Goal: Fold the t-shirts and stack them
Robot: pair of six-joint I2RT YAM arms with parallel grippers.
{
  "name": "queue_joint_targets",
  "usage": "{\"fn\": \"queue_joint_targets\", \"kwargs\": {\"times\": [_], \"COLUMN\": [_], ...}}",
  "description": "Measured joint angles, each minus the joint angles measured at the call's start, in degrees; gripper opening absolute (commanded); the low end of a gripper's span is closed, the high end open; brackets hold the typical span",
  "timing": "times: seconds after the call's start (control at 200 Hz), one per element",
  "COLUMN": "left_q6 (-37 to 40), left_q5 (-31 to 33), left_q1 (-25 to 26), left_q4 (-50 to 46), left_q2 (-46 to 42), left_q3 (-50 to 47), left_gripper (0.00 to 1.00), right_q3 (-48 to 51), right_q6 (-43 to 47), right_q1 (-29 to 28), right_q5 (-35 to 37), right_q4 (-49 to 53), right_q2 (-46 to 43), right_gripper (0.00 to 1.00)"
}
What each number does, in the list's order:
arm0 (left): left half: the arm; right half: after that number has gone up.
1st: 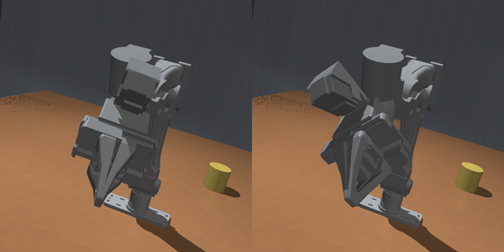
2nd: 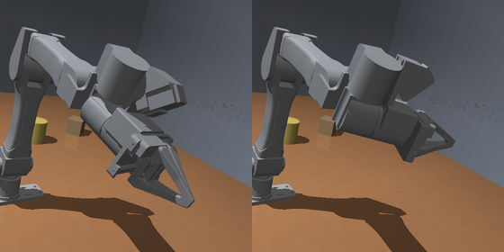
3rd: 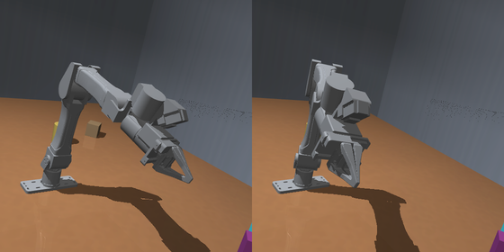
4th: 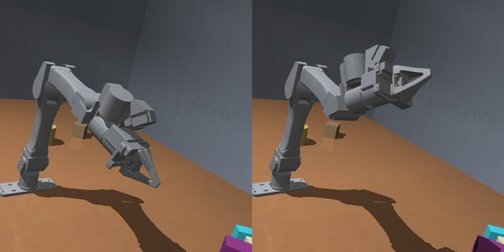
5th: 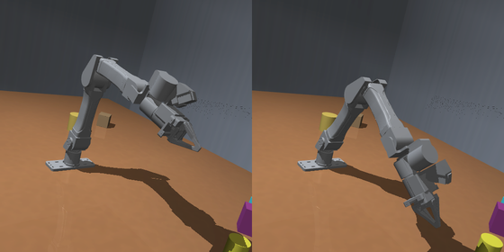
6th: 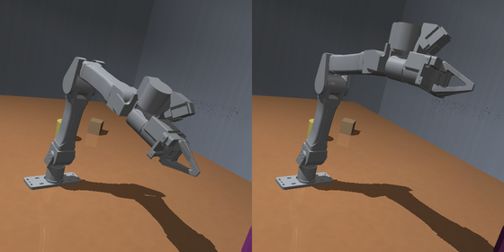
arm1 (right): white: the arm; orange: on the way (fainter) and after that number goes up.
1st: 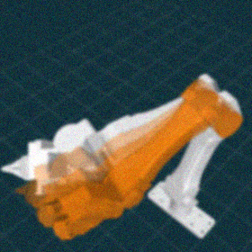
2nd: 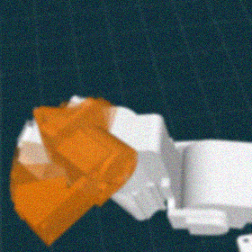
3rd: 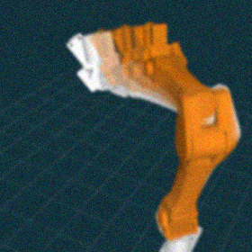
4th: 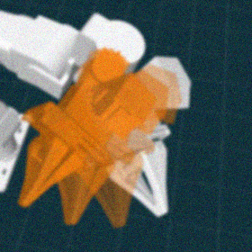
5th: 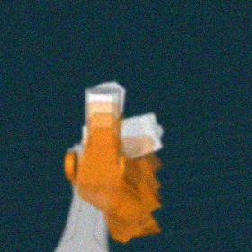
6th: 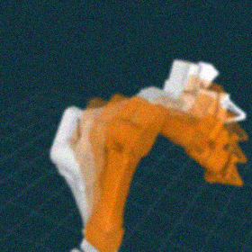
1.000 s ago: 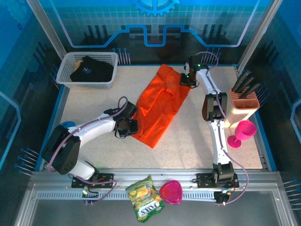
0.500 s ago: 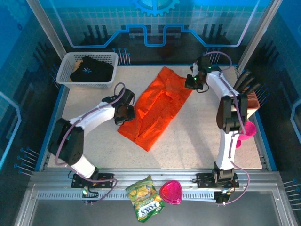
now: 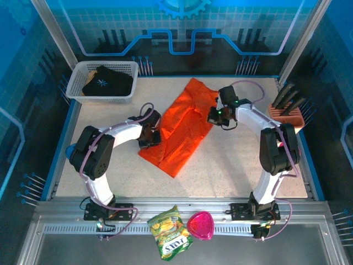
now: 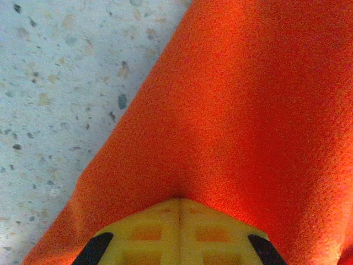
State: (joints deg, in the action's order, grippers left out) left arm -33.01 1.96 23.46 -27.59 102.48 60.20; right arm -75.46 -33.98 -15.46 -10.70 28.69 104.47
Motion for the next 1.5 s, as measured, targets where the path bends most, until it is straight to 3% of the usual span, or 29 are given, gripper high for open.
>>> {"fn": "queue_joint_targets", "kwargs": {"times": [0.31,0.591,1.041,1.226,1.296,1.501], "left_q6": [-1.42,-7.13,-20.81,-22.23,-21.73,-13.88], "left_q5": [-3.56,-6.36,-7.87,-4.72,-3.04,3.3], "left_q1": [3.23,9.9,18.91,19.37,19.37,19.37], "left_q4": [5.73,8.46,9.88,7.19,5.57,4.24], "left_q2": [-5.07,-9.11,-12.46,-14.43,-15.67,-19.91], "left_q3": [-7.67,-12.96,-16.22,-15.56,-13.84,-5.03], "left_gripper": [0.02,0.02,0.04,0.17,0.23,0.38], "right_q3": [-11.37,-24.06,-43.25,-44.04,-42.93,-38.27], "right_q6": [-2.75,-1.25,8.83,12.48,14.16,20.31], "right_q1": [0.26,1.9,3.69,3.89,3.87,3.8], "right_q5": [1.77,1.99,-5.03,-7.43,-7.8,-7.28], "right_q4": [0.31,4.2,14.16,14.23,13.68,14.62], "right_q2": [17.84,25.38,36.65,37.29,36.63,27.61], "right_gripper": [0.0,0.0,0.0,0.0,0.05,0.14]}}
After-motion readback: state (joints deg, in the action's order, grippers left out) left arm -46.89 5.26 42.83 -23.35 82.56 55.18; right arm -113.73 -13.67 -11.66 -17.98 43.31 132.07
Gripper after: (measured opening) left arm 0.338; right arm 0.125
